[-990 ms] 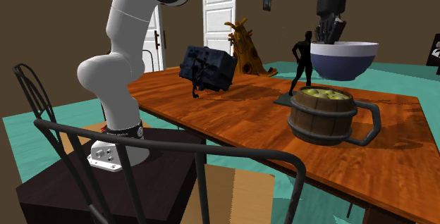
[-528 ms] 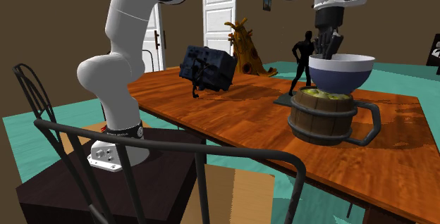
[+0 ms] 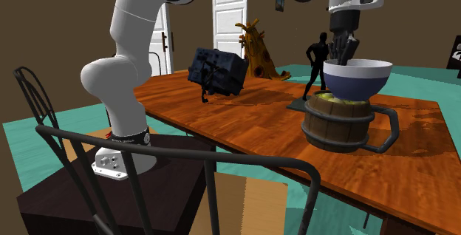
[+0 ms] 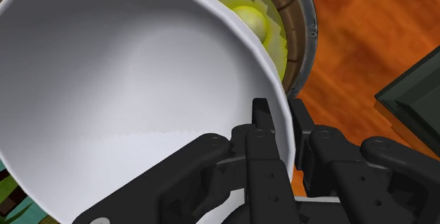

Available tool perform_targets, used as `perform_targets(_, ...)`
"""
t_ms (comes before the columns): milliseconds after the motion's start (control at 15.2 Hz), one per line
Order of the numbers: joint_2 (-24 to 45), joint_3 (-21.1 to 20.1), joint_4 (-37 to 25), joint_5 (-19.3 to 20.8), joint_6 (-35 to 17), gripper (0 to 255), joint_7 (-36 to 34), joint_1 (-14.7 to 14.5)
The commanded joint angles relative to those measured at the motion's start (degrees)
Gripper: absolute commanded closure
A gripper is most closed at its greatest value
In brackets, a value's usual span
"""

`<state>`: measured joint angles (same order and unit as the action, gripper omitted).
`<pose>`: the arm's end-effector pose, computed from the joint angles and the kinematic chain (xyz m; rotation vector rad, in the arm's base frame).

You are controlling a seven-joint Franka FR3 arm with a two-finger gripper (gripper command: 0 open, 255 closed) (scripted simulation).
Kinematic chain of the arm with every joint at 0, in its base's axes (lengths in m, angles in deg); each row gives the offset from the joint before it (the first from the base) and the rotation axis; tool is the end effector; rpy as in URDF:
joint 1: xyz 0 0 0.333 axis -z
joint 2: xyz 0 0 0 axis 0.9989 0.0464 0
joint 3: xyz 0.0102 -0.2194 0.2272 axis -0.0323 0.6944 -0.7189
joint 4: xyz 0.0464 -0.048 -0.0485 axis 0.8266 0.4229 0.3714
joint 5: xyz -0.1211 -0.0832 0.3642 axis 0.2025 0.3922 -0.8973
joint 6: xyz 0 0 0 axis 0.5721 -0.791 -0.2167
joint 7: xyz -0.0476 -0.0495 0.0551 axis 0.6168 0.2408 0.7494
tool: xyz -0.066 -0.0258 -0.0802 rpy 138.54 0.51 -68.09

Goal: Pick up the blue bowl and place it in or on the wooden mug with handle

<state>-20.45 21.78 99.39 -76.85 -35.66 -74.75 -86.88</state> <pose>0.6773 0.0804 0.5108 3.0398 0.2006 0.0296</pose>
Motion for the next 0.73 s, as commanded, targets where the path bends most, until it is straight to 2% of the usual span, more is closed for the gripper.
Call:
perform_targets(0, 0.0, 0.0, 0.0, 0.0, 0.0, 0, 0.0, 0.0)
perform_targets(330, 0.0, 0.0, 0.0, 0.0, 0.0, 0, 0.0, 0.0)
perform_targets(594, 1.5, -0.1, -9.7, 0.2, 8.1, 0, 0.3, -1.0)
perform_targets(660, 1.6, -0.1, -9.7, 0.2, 8.1, 0, 0.3, -1.0)
